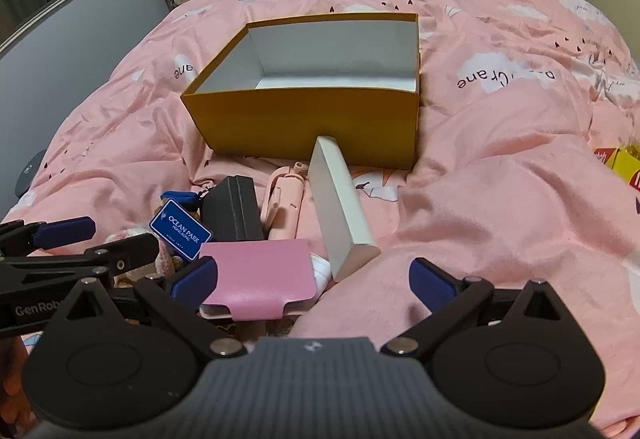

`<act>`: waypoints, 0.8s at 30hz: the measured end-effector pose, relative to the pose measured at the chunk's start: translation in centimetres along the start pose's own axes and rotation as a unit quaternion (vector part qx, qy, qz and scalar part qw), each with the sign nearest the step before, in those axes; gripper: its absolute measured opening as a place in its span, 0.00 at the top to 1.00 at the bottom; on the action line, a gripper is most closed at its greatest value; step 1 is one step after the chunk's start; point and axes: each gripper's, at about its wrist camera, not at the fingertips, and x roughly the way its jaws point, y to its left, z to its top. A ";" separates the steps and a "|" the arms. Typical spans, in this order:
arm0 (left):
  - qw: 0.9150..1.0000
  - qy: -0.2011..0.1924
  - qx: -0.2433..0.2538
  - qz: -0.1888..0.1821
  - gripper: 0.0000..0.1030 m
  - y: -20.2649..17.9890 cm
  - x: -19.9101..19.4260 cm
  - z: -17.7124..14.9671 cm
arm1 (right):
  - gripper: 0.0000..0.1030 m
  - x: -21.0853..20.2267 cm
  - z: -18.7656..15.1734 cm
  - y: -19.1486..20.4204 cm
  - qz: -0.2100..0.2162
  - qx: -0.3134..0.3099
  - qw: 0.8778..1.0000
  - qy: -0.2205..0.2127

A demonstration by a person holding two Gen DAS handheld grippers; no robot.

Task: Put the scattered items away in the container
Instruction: 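Move both tools toward the white power bank and pink selfie stick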

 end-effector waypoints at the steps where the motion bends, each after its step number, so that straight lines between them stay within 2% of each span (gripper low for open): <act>1: 1.000 0.002 -0.001 -0.003 0.11 0.0 0.0 0.0 | 0.01 0.0 0.0 0.0 -0.002 -0.002 1.000 -0.001; 7: 1.000 0.013 -0.003 -0.019 0.13 0.2 0.6 0.0 | 0.01 0.1 0.2 0.0 -0.011 -0.021 1.000 -0.004; 17: 0.999 0.032 0.000 -0.012 0.14 0.4 2.3 0.5 | 0.01 1.2 1.1 -0.5 -0.020 -0.046 0.999 -0.014; 20: 0.999 0.045 0.000 -0.016 0.19 0.5 3.1 0.6 | 0.01 1.7 1.4 -0.7 -0.015 -0.050 0.998 -0.016; 22: 0.998 0.051 -0.002 -0.023 0.21 0.7 3.6 0.6 | 0.06 2.0 1.6 -0.9 -0.014 -0.052 0.998 -0.015; 24: 0.998 0.055 -0.006 -0.027 0.28 1.0 4.1 0.7 | 0.15 2.5 1.8 -1.1 -0.011 -0.051 0.999 -0.011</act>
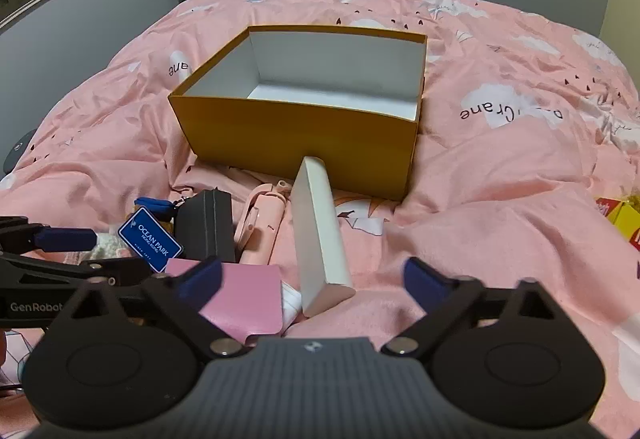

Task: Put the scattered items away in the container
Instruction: 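Move both tools toward the white power bank and pink selfie stick, then grasp the white power bank with the left gripper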

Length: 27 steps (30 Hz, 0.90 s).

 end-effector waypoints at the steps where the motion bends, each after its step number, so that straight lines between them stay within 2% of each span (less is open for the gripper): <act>1: 1.000 0.001 -0.003 -0.004 0.31 0.2 0.2 0.1 | 0.19 0.2 0.1 -0.1 0.001 0.001 1.000 0.002; 8: 0.999 0.007 -0.010 -0.034 0.52 1.0 1.6 0.8 | 0.36 1.7 1.0 -0.9 0.012 -0.002 1.000 0.016; 12: 0.999 0.005 -0.008 -0.045 0.58 0.9 2.2 1.2 | 0.46 3.1 1.6 -1.1 0.022 -0.005 0.999 0.031; 18: 0.998 0.005 -0.006 -0.062 0.61 0.9 3.2 2.1 | 0.60 5.6 2.1 -1.8 0.033 0.004 0.998 0.057; 26: 0.996 0.010 0.000 -0.086 0.61 -0.1 4.7 3.3 | 0.61 7.9 2.5 -2.8 0.052 0.023 0.995 0.077; 27: 0.996 0.011 -0.001 -0.085 0.61 -0.1 4.8 3.4 | 0.64 8.1 2.4 -2.9 0.055 0.026 0.995 0.080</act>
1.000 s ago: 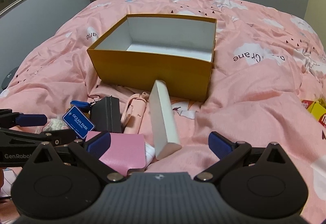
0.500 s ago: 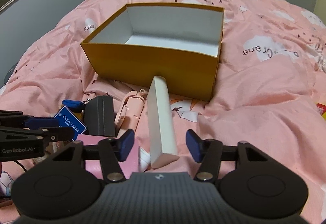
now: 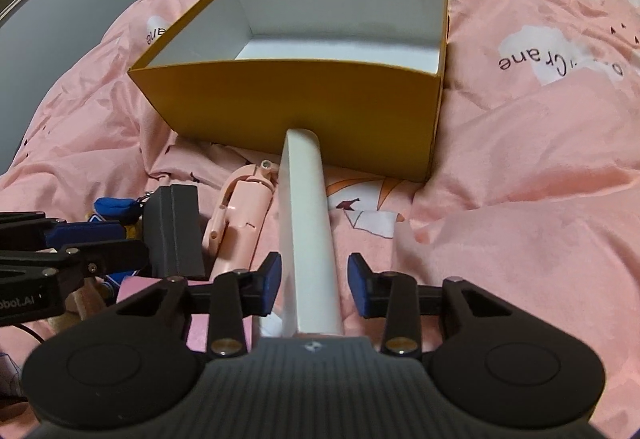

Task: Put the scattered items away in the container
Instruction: 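Grasp the white power bank with the left gripper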

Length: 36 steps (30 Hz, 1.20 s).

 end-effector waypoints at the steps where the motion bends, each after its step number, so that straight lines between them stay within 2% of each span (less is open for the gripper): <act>1: 1.000 0.001 -0.002 0.000 0.61 0.0 0.1 0.1 | 0.67 0.1 0.0 0.0 0.005 0.003 1.000 0.002; 4: 1.000 0.003 -0.006 0.002 0.61 0.2 0.4 0.3 | 0.67 -0.1 -0.1 0.5 0.013 -0.011 1.000 -0.004; 8: 1.000 0.001 -0.010 -0.001 0.61 0.1 0.6 0.7 | 0.67 -0.7 0.0 1.4 0.051 -0.026 0.998 -0.009; 11: 1.000 0.000 -0.011 -0.008 0.61 -0.2 0.6 1.0 | 0.67 0.0 -0.4 1.7 0.093 -0.019 0.995 0.017; 17: 1.000 0.010 0.000 -0.028 0.61 -1.3 1.1 1.3 | 0.67 -0.5 -0.8 1.4 0.092 -0.016 0.995 0.018; 19: 0.999 0.015 0.004 -0.036 0.61 -1.8 1.2 1.3 | 0.67 -1.0 -0.9 0.9 0.075 -0.018 0.997 0.014; 23: 0.998 0.033 0.001 -0.056 0.61 -2.7 2.1 1.4 | 0.67 -1.5 -1.2 0.2 -0.006 -0.039 0.999 0.005; 24: 0.997 0.040 -0.004 -0.062 0.61 -2.9 2.5 1.5 | 0.69 -1.4 -1.2 -0.1 -0.012 -0.040 0.999 0.005; 27: 0.995 0.062 -0.023 -0.068 0.61 -3.1 3.8 1.5 | 0.73 -1.1 -1.7 -0.9 -0.001 -0.035 0.999 0.014; 34: 0.993 0.092 -0.051 -0.047 0.61 -3.6 5.6 1.7 | 0.78 0.0 -2.9 -0.6 -0.022 -0.076 0.997 0.012; 36: 0.993 0.093 -0.054 -0.043 0.53 -3.9 5.7 1.9 | 0.82 0.4 -3.0 -0.8 -0.025 -0.081 0.996 0.011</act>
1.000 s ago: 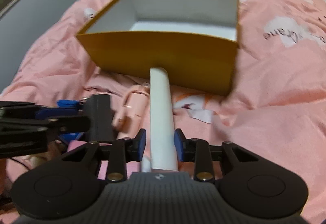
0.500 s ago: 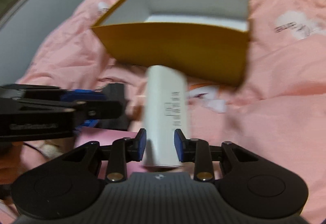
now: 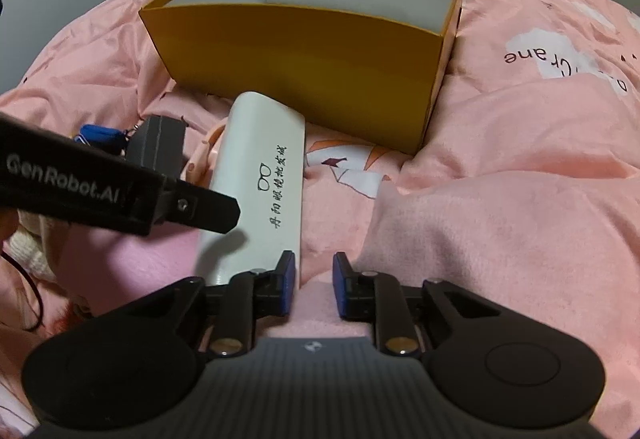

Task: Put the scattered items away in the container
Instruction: 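Grasp the white power bank with the left gripper, then lift the power bank with the left gripper while the right gripper reaches for the pink selfie stick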

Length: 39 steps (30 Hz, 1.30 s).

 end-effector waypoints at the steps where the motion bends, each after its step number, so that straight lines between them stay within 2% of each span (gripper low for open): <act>1: 1.000 -0.001 0.001 0.003 0.51 -0.2 0.0 0.1 | 0.85 0.3 0.0 -0.2 -0.002 0.001 1.000 0.002; 4: 1.000 0.001 0.005 0.015 0.46 -0.7 0.1 0.4 | 0.89 1.5 -0.2 -0.6 -0.014 0.001 1.000 0.018; 8: 0.999 0.012 0.001 0.033 0.42 -0.9 0.7 0.8 | 0.88 2.3 -0.5 0.1 -0.018 -0.029 0.999 0.020; 13: 0.998 0.024 -0.002 0.054 0.35 -1.0 1.2 1.0 | 0.89 1.6 -0.6 -0.3 0.032 -0.014 0.999 0.008; 16: 0.997 0.026 0.001 0.077 0.28 -1.2 1.4 1.1 | 0.89 0.9 -0.5 -1.0 0.086 0.012 0.996 0.000; 18: 0.996 0.030 0.003 0.090 0.27 -1.2 1.6 1.2 | 0.96 0.5 -0.5 -1.0 0.119 0.024 0.993 -0.005; 19: 0.995 0.033 0.004 0.093 0.27 -1.2 1.7 1.2 | 0.96 0.4 -0.5 -1.0 0.130 0.026 0.991 -0.006; 22: 0.992 0.037 0.020 0.116 0.21 -1.6 2.2 1.0 | 0.96 0.4 -0.6 -0.5 0.129 0.019 0.991 -0.012; 24: 0.990 0.041 0.034 0.132 0.17 -2.0 2.5 0.8 | 0.97 0.3 -0.5 -0.3 0.144 0.021 0.989 -0.016; 28: 0.988 0.062 0.039 0.135 0.18 -1.6 3.5 0.4 | 0.97 -0.1 -0.5 0.2 0.169 0.015 0.985 -0.025; 30: 0.988 0.066 0.038 0.137 0.29 -1.3 3.8 0.1 | 0.97 -0.1 -0.5 0.4 0.165 0.011 0.986 -0.024; 39: 0.991 0.015 0.057 0.121 0.29 -1.1 2.5 -1.7 | 0.93 0.0 -1.3 1.6 0.137 -0.011 0.990 -0.018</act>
